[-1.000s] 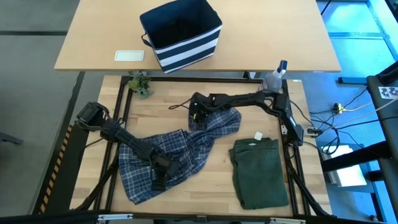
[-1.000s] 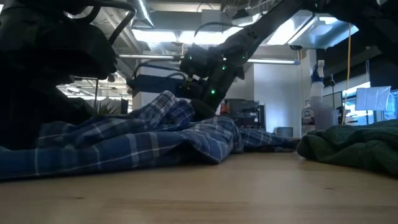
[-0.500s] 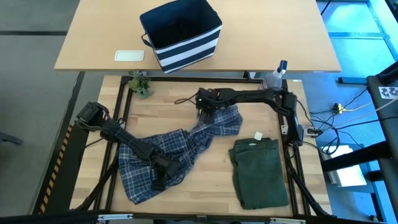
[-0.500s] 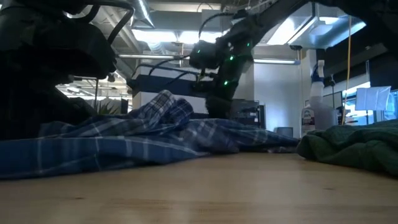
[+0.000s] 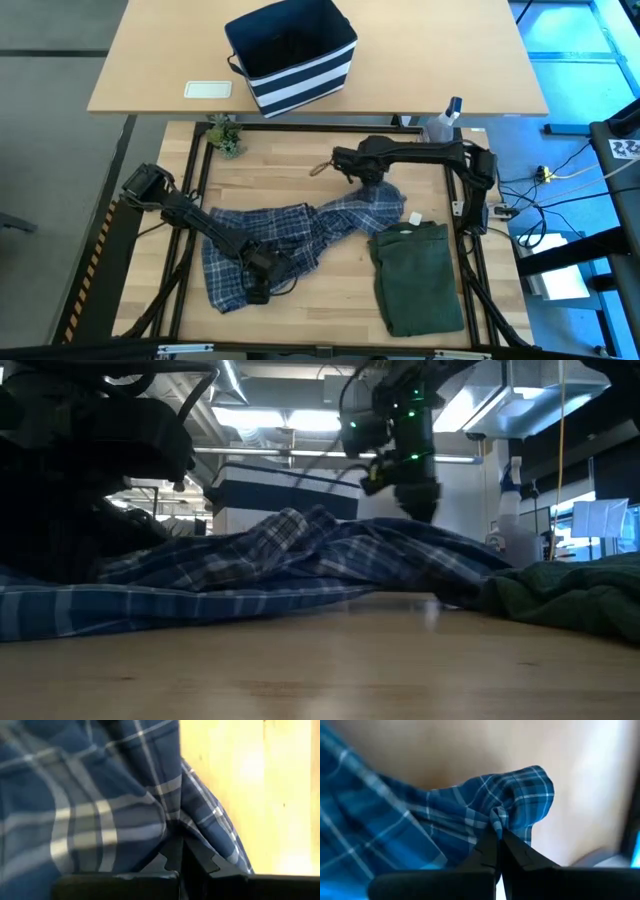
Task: Fold Laundry from Bin
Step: Fold the blue checkered pants
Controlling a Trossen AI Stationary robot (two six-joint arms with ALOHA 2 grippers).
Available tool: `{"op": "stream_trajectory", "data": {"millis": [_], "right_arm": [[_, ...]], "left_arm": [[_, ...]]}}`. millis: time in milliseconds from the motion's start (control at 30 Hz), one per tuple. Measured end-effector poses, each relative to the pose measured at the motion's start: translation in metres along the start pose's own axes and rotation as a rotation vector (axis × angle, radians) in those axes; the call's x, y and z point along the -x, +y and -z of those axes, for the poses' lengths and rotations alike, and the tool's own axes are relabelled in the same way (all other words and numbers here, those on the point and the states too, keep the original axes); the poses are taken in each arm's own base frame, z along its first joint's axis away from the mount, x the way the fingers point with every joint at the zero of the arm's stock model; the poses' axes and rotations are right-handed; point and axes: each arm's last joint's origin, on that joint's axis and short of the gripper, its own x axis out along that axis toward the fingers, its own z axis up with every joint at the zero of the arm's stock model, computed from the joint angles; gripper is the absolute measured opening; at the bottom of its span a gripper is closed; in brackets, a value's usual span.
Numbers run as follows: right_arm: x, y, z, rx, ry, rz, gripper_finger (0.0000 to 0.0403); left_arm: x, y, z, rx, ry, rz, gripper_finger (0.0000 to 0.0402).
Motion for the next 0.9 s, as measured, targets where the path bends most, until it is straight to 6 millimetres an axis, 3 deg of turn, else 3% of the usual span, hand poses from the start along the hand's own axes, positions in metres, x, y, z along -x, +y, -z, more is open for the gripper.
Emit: {"op": "stream_trajectory", "data": {"millis": [133, 300, 600, 733, 900], "right_arm": [[-0.007, 0.003, 0.009, 0.028, 0.085, -0.052, 0.0002], [-0.009, -0.001, 0.006, 0.051, 0.051, 0.104, 0.0016], [-0.006, -0.011, 0.009, 0.169, 0.094, 0.365, 0.0100], [0.001, -0.008, 0.012, 0.160, 0.065, 0.283, 0.0133], [0.015, 0.008, 0.015, 0.182, -0.010, 0.145, 0.0144]], "left_arm": [[0.000, 0.000, 0.001, 0.000, 0.002, -0.011, 0.0001], [0.000, 0.003, 0.001, 0.008, -0.005, -0.072, 0.0001], [0.005, 0.013, 0.011, 0.076, 0.080, -0.216, 0.0001], [0.007, 0.016, 0.012, 0.082, 0.085, -0.262, 0.0001], [0.008, 0.024, 0.010, 0.090, 0.057, -0.354, 0.0001]]}}
